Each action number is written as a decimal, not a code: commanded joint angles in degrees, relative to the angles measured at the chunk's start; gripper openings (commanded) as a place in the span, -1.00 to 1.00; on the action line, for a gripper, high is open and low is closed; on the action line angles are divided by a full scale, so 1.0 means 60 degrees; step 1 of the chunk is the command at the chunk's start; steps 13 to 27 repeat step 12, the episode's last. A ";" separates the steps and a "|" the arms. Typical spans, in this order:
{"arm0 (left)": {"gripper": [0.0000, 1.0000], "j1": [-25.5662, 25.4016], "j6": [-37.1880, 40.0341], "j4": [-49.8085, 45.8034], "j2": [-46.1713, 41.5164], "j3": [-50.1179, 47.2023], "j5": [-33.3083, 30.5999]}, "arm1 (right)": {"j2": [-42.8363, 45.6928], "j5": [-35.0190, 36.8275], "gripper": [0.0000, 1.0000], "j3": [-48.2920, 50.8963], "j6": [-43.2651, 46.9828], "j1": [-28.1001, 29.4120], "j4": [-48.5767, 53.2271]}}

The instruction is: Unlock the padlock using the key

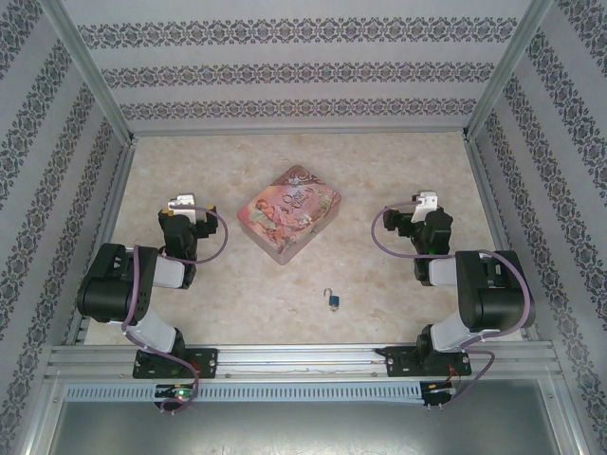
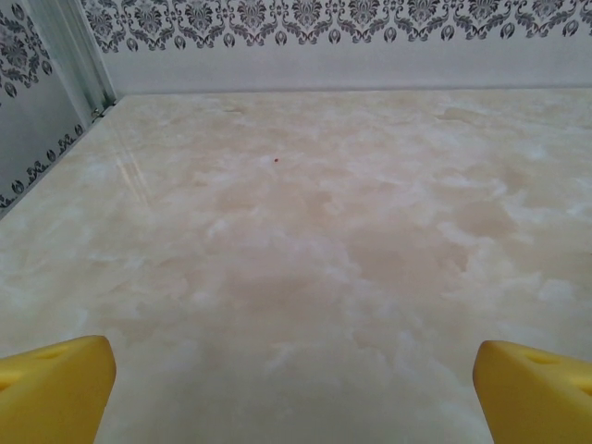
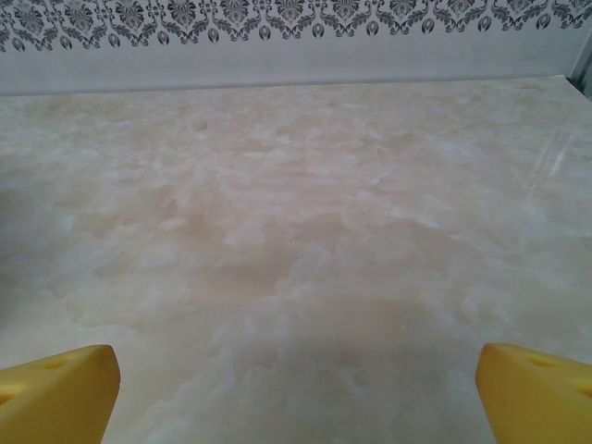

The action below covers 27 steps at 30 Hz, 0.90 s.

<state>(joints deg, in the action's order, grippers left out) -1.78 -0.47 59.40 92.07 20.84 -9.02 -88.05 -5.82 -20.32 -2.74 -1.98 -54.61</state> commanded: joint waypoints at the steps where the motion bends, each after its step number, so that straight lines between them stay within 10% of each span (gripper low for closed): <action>1: 0.99 0.0092 -0.0159 -0.0334 -0.0096 -0.0002 0.0084 | 0.0015 0.0107 0.97 -0.0188 0.0073 0.0125 -0.0010; 27: 0.99 0.0092 -0.0156 -0.0340 -0.0096 0.0013 0.0081 | 0.0027 0.0165 0.97 -0.0204 0.0091 0.0154 0.0020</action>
